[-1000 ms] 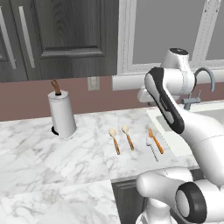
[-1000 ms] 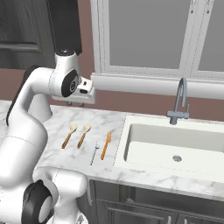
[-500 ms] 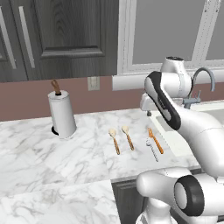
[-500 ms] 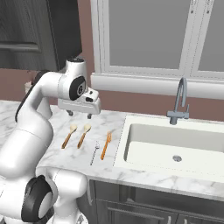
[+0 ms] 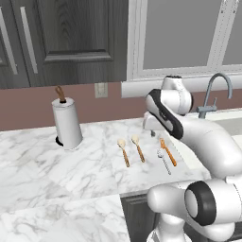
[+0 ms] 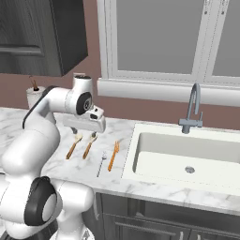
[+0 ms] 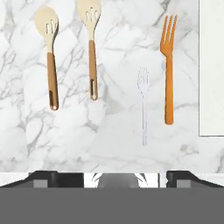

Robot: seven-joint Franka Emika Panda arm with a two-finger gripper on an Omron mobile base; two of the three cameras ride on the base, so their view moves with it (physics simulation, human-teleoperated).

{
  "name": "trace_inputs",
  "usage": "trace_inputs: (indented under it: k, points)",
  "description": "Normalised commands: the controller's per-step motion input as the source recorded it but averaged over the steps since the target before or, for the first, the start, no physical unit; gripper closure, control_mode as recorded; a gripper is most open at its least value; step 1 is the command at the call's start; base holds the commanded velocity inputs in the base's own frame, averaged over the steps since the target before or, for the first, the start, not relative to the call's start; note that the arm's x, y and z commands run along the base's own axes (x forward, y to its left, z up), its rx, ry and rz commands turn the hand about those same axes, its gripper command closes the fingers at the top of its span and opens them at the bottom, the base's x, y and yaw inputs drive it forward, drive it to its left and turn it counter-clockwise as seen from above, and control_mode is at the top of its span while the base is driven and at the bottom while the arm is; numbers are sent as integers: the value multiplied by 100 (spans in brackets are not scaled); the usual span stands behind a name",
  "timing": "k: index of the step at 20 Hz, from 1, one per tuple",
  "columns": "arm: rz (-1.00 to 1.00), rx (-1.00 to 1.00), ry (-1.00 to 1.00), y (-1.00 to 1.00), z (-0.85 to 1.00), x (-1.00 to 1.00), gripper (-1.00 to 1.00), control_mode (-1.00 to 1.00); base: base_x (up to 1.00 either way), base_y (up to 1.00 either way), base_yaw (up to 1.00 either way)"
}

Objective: Organize the utensils by type. Pick up the wooden spoons from the counter and place them in the open cabinet. Then pick up the metallic utensils from the counter and place them in the open drawer.

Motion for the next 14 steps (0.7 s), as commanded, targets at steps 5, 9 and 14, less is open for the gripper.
trace_inputs:
  k: [5, 9, 14]
  points:
    - [0, 0, -5, 1, -33, 2, -100, -100, 0, 0, 0]
    - [-1, 0, -20, 29, -30, 32, -100, -100, 0, 0, 0]
    - [0, 0, -7, 33, -33, 39, -100, -100, 0, 0, 0]
